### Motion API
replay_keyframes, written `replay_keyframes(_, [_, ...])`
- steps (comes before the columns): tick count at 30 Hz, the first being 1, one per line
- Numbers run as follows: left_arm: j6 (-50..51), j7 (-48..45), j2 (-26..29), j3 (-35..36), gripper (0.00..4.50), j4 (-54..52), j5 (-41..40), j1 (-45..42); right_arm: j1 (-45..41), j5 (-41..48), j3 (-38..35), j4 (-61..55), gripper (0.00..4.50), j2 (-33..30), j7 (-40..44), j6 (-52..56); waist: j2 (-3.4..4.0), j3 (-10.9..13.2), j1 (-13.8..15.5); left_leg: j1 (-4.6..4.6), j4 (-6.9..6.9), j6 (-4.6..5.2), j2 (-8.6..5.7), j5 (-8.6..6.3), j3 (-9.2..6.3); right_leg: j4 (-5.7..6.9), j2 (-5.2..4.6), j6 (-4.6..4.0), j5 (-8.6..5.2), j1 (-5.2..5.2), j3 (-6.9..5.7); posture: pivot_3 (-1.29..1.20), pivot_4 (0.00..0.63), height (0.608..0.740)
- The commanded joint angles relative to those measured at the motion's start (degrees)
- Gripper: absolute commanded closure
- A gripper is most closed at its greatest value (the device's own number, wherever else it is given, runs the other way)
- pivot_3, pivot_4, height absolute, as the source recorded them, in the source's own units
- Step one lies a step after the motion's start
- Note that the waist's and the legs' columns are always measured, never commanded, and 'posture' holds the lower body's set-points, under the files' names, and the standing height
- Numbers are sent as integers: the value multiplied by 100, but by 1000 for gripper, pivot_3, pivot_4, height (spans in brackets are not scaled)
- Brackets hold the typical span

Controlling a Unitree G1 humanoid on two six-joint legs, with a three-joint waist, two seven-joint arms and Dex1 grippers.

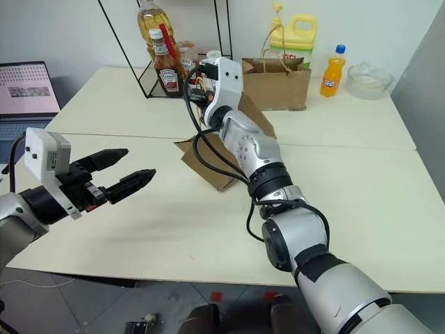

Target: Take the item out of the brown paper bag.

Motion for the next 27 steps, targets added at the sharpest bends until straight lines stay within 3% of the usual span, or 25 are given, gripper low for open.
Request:
replay_keyframes(1, [-33, 46, 108, 222, 0, -211, -136, -12, -952, 322, -103, -187, 4423, 1154, 51, -223, 0, 0, 1, 0, 0, 0, 0, 0, 0, 0, 0, 0, 0, 0, 0, 0, 150, 740])
replay_keyframes(7, [-11, 132, 139, 270, 0, -269, -209, 15, -1067, 642, -151, 54, 4423, 1436, 49, -337, 0, 0, 0, 0, 0, 0, 0, 0, 0, -1, 0, 0, 0, 2, 0, 0, 150, 740])
replay_keyframes(16, [-31, 235, 144, 323, 0, -312, -260, 164, -504, 850, 5, 402, 4423, 1758, 173, -285, 0, 1, -4, -1, 0, 0, 0, 0, 0, -2, 0, 0, 0, 1, 0, 0, 150, 740])
replay_keyframes(27, [-155, 217, 129, 234, 0, -264, -155, 192, 6, 0, 931, 139, 4423, 1193, 539, -657, 0, 1, -5, 0, 0, 0, 0, 0, 0, -1, 0, 0, 0, 0, 0, 0, 150, 740])
